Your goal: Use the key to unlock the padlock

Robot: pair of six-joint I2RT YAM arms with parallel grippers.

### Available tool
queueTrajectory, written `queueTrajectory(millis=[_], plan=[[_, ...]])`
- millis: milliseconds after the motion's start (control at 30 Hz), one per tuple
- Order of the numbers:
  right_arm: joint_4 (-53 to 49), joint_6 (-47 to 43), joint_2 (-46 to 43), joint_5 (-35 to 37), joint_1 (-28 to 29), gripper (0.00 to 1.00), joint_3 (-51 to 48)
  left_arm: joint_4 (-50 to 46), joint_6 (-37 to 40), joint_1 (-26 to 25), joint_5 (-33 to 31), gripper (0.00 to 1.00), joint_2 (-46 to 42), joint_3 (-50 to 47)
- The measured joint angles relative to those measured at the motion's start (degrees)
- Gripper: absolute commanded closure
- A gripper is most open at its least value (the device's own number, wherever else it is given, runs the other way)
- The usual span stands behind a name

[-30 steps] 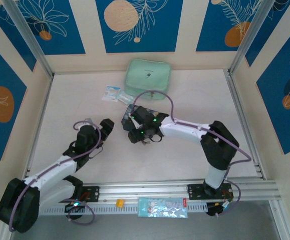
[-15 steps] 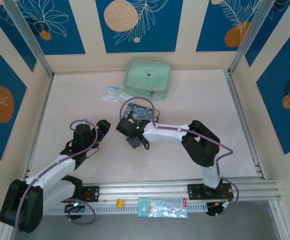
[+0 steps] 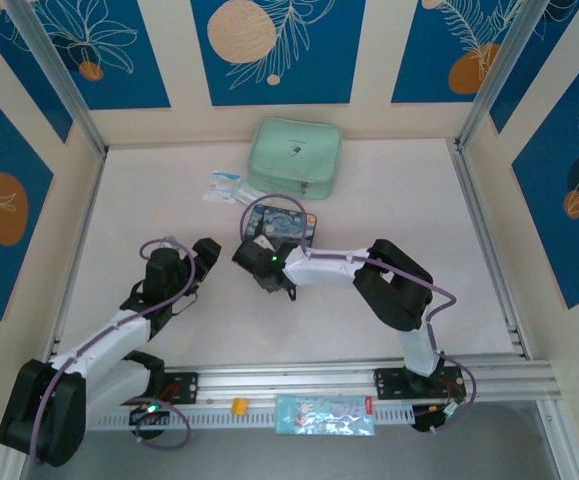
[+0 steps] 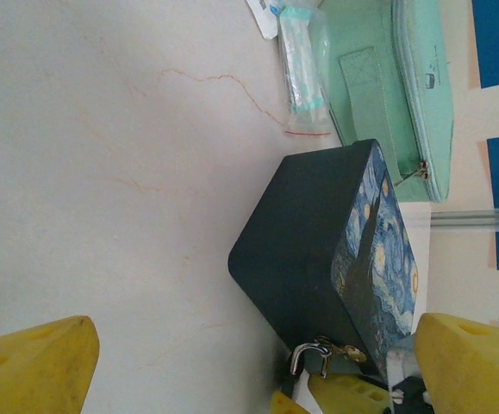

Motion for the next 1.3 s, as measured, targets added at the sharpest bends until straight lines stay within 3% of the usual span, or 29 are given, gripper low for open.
queueTrajectory(millis=[233, 400, 600, 767, 1133, 1300], plan=[[3.3, -1.14, 1.25, 4.2, 0.17, 0.6, -1.6, 0.04, -0.02, 0.0, 0.0, 0.07, -0.26, -0.02], [6.97, -3.28, 1.29, 5.73, 0.09, 0.82, -3.32, 0.31, -0.42, 0.0, 0.02, 0.07, -0.42, -0.11], [13.38, -7.34, 0.2, 6.27, -1.9, 0.93, -6.25, 1.4, -1.07, 0.0, 0.39, 0.08, -0.48, -0.11], [18.4, -12.9, -2.93, 0.09, -3.91, 1.0, -10.36, 2.47, -1.29, 0.0, 0.42, 0.07, -0.83, -0.94], [20.13, -27.06, -4.83, -20.26, -11.47, 1.0, -10.91, 4.5, -1.49, 0.0, 0.42, 0.07, -0.92, -2.73], [22.73, -33.38, -5.38, -24.68, -12.79, 1.0, -12.2, 5.07, -1.46, 0.0, 0.42, 0.07, -0.92, -2.93]])
